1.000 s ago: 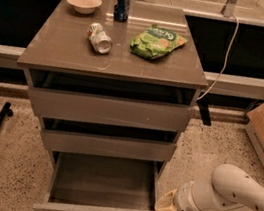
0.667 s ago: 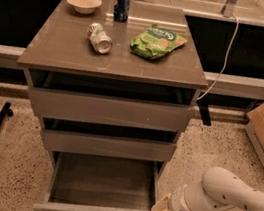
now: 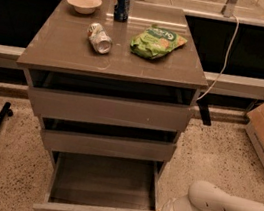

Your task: Close bottom drawer

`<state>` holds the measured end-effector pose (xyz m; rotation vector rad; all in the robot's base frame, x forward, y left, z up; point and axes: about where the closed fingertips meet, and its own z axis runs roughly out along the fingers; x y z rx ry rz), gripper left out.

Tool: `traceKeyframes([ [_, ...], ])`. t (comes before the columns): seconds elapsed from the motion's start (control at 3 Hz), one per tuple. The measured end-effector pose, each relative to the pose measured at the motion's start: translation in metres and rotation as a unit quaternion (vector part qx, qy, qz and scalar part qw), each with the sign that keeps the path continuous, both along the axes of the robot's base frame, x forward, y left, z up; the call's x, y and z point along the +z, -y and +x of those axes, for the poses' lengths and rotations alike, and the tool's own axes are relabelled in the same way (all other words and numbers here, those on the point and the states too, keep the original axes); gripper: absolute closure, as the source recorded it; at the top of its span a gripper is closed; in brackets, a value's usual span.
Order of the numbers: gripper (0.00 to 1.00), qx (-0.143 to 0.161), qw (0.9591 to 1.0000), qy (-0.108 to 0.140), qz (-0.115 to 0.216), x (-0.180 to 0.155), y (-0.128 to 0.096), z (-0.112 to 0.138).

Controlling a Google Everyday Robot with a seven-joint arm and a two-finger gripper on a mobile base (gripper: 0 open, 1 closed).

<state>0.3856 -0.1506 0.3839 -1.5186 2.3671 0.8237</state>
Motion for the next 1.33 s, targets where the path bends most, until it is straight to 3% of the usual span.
traceKeyframes([
  [0.33,1.0,0.0,1.0,0.0,0.0,0.0,0.0,0.0],
  [0.67,1.0,-0.015,0.9998,-0.002,0.009,-0.02,-0.006,0.005],
  [1.33,1.0,-0.033,0.998,-0.013,0.052,-0.086,-0.023,0.032],
])
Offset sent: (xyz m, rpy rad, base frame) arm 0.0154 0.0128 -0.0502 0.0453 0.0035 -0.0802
